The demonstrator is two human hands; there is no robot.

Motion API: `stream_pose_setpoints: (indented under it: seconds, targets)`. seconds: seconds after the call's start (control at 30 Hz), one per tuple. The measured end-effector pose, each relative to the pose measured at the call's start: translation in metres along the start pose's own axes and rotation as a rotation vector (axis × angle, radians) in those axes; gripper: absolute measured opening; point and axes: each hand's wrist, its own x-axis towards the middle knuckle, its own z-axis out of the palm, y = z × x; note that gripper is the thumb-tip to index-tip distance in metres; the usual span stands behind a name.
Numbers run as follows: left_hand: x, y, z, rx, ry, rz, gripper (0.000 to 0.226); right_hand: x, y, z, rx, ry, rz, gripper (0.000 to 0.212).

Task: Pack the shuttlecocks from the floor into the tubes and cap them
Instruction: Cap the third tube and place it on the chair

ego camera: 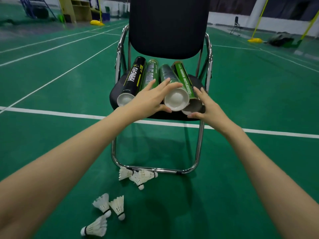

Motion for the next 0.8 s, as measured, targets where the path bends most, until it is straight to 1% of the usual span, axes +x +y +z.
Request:
stream_pose_setpoints:
  seconds: [0.07, 0.13, 0.23, 0.3, 0.4, 0.53, 0.67, 0.8]
  targets:
    - [0.003, -0.01, 0.005, 0.053, -0.015, -0.019, 0.078, 0.0, 0.008, 0.005, 0.059, 0.042, 0.006, 0.078]
    - [0.004, -0.019, 0.008, 0.117, -0.013, -0.047, 0.077, 0.003, 0.01, 0.009, 0.065, 0.121, -0.016, 0.06]
    - [0.005, -0.026, 0.016, 0.263, 0.015, -0.02, 0.076, 0.008, 0.008, 0.013, 0.093, 0.221, -0.029, 0.046]
    - [0.006, -0.028, 0.023, 0.344, 0.056, 0.024, 0.077, 0.009, 0.008, 0.014, 0.134, 0.255, -0.001, 0.043]
    - [0.003, -0.029, 0.029, 0.425, 0.094, 0.027, 0.077, 0.01, 0.009, 0.016, 0.223, 0.262, 0.039, 0.041]
    - [-0.001, -0.025, 0.031, 0.487, 0.064, 0.004, 0.077, 0.009, 0.004, 0.016, 0.4, 0.318, 0.083, 0.036]
    - [0.0, -0.015, 0.03, 0.506, 0.055, -0.031, 0.08, -0.001, -0.007, 0.013, 0.454, 0.375, 0.1, 0.035]
    - [-0.003, -0.006, 0.029, 0.525, 0.001, -0.095, 0.083, -0.009, -0.021, 0.004, 0.554, 0.453, 0.12, 0.035]
